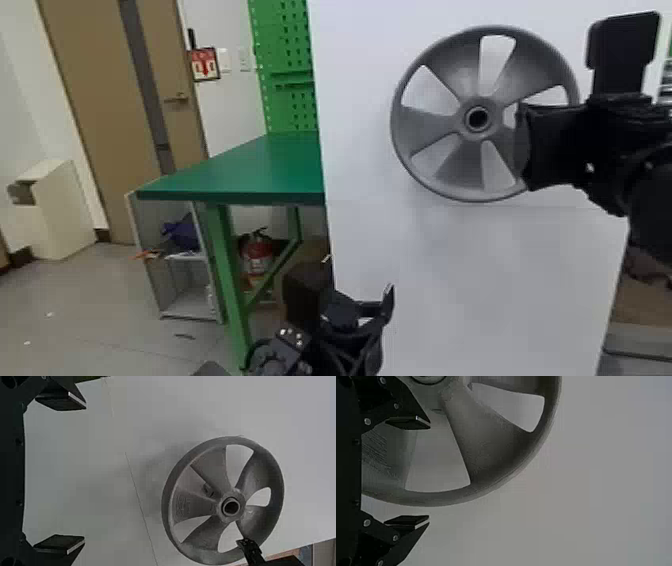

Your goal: Hold the wheel and insert it

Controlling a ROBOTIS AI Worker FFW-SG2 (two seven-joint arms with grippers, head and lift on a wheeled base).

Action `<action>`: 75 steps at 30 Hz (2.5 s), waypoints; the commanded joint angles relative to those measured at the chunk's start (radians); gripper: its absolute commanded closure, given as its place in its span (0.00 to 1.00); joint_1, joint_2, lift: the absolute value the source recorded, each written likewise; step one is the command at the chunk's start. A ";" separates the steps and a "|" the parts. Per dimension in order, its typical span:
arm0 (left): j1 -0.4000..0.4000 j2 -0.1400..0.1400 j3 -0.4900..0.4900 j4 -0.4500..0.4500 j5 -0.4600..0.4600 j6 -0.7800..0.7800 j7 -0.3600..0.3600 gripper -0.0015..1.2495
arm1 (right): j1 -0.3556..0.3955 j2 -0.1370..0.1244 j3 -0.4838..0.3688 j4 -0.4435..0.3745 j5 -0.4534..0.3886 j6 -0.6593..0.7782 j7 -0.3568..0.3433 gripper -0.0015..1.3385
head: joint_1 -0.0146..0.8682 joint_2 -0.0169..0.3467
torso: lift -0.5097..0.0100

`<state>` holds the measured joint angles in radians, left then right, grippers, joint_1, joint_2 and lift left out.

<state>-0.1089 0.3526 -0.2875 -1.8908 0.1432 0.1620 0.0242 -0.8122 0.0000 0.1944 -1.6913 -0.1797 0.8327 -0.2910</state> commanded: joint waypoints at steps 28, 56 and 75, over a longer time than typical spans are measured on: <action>0.025 -0.161 0.197 -0.034 -0.096 0.036 -0.107 0.08 | 0.587 -0.031 -0.020 -0.251 -0.035 -0.316 0.062 0.32 | 0.41 0.95 | 0.13; 0.063 -0.184 0.226 -0.050 -0.119 0.042 -0.113 0.08 | 0.910 -0.087 -0.013 -0.246 0.003 -0.653 0.067 0.32 | 0.41 0.95 | 0.13; 0.095 -0.187 0.235 -0.048 -0.116 0.016 -0.113 0.08 | 0.929 -0.084 -0.026 -0.212 0.032 -0.719 0.084 0.32 | 0.41 0.95 | 0.13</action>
<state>-0.0244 0.1664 -0.0557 -1.9389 0.0260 0.1854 -0.0890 0.1107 -0.0863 0.1739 -1.9234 -0.1483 0.1592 -0.2071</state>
